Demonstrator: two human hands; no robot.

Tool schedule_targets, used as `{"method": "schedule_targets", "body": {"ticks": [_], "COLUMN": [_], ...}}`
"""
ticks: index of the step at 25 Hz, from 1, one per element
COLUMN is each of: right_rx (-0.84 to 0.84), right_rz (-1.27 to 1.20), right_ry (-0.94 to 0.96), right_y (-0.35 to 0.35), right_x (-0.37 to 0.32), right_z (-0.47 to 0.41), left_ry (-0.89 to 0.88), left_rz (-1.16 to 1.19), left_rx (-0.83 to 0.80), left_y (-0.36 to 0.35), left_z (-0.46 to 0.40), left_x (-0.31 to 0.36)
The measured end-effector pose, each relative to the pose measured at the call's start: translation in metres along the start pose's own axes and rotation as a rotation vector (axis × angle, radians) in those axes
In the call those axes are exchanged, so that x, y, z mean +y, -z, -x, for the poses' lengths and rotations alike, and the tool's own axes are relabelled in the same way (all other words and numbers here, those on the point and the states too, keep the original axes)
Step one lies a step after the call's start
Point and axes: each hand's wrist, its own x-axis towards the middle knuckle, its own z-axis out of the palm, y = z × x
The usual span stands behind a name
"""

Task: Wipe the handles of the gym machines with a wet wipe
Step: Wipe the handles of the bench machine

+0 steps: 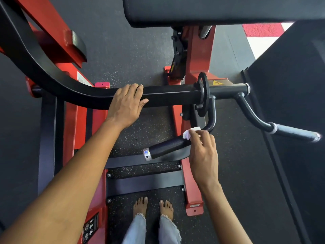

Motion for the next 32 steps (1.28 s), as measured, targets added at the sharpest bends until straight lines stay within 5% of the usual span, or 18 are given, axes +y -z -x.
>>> {"method": "schedule_targets", "body": {"ticks": [6, 17, 27, 29, 32], "right_rx": [0.245, 0.13, 0.362, 0.38, 0.37], "right_rz": [-0.434, -0.654, -0.754, -0.956, -1.582], "right_ry": [-0.575, -0.661, -0.956, -1.108, -1.287], "right_y": [-0.018, -0.05, -0.024, -0.022, -0.023], "right_x": [-0.029, -0.114, -0.038, -0.032, -0.027], "right_z": [0.013, 0.06, 0.009, 0.003, -0.005], "left_ry": [-0.004, -0.013, -0.016, -0.015, -0.015], "left_rz": [0.005, -0.004, -0.003, -0.003, -0.005], "left_rx": [0.016, 0.042, 0.046, 0.046, 0.046], "left_y": [0.001, 0.0, -0.002, -0.002, -0.002], "left_z": [0.0, 0.0, 0.0, 0.0, -0.001], "left_x": [0.001, 0.0, 0.0, 0.001, 0.001]}}
